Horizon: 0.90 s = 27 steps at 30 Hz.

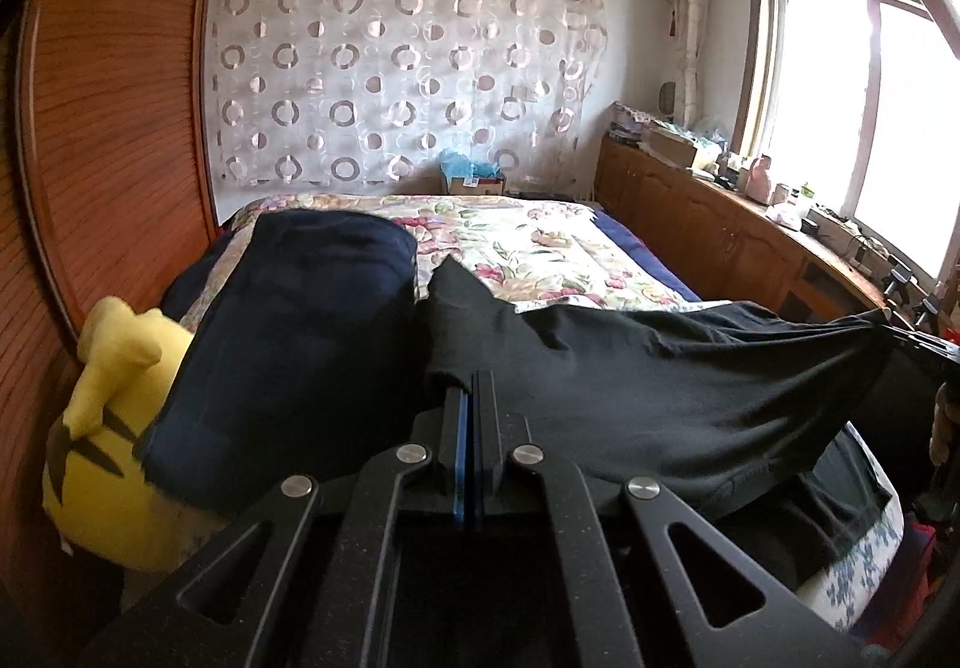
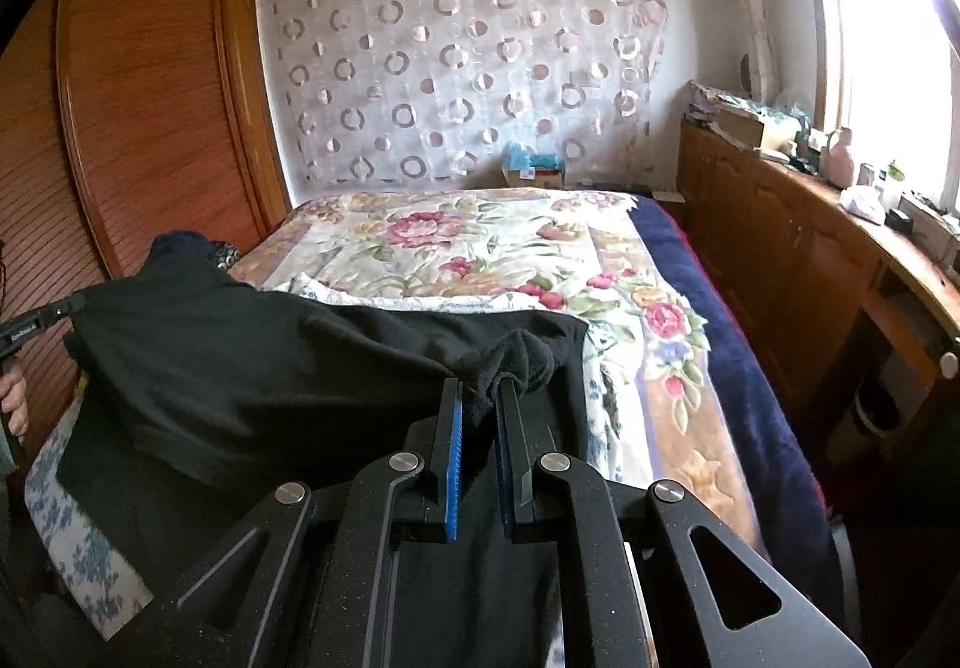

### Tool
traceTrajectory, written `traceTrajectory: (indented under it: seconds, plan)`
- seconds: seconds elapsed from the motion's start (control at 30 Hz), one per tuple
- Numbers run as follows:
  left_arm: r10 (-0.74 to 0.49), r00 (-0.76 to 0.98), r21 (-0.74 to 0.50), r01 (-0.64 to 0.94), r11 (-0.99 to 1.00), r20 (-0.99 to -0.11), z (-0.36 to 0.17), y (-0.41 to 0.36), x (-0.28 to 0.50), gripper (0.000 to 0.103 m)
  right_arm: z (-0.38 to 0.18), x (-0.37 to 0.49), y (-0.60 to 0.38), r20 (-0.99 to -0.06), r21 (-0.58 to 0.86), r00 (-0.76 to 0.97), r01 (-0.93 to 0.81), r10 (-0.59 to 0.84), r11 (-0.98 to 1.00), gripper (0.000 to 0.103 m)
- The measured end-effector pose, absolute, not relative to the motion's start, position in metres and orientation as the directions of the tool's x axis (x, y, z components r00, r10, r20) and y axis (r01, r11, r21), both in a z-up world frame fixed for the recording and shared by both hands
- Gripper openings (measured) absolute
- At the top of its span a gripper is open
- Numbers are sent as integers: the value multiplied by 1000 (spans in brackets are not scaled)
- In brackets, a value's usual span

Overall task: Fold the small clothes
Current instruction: 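Lift the gripped shirt edge with both tools and fold it over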

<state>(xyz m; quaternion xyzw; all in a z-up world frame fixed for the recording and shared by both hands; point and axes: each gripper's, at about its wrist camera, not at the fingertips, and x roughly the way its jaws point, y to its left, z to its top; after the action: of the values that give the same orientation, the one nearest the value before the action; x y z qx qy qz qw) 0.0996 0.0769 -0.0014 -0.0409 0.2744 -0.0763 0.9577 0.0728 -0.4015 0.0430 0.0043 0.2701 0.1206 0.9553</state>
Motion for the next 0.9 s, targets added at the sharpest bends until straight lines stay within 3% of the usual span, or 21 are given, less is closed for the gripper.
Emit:
traceTrajectory:
  seconds: [0.47, 0.83, 0.9]
  plan:
    - [-156, 832, -122, 107, 987, -532, -27, 85, 49, 2, 50, 7, -407, -523, 32, 829, -215, 199, 976, 9]
    - [-126, 783, -93, 87, 992, -610, -72, 85, 38, 2, 7, 17, -408, -633, 73, 752, -178, 183, 981, 10]
    - [-129, 772, -94, 89, 992, -622, -74, 85, 39, 2, 3, 23, -409, -653, 67, 741, -150, 157, 986, 21]
